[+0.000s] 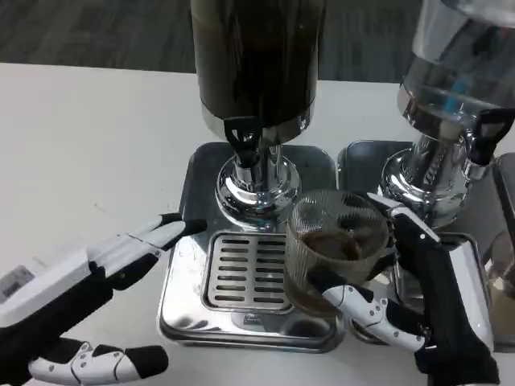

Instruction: Grasp the cup under the faucet to collect the drink, then remove the cup.

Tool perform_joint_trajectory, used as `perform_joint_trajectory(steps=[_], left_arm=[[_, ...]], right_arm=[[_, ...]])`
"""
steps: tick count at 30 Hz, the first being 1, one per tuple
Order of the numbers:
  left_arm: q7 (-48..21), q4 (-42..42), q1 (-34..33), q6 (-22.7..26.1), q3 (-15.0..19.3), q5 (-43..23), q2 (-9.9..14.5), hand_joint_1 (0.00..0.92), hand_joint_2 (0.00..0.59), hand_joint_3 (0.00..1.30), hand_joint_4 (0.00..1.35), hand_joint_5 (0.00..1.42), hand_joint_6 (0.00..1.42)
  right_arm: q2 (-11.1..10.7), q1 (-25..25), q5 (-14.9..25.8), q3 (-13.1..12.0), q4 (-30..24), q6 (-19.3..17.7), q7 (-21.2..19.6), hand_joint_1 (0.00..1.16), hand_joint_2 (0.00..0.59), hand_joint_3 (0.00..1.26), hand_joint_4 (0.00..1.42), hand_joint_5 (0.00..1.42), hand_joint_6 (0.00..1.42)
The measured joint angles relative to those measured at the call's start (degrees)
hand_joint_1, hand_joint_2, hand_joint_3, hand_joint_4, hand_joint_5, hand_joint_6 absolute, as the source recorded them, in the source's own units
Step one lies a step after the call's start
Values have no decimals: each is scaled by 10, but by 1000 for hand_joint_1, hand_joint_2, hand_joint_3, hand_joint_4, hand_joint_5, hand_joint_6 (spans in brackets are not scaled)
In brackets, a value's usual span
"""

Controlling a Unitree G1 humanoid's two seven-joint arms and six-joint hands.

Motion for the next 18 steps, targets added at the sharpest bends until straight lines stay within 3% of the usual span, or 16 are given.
perform_joint_trajectory(steps=[18], left_arm=[[13, -68, 70, 9, 4, -2, 14, 0, 106, 0, 0, 0, 72]], right_arm=[[-5, 45, 11, 0, -39, -10, 13, 666, 215, 496, 610, 766, 825]])
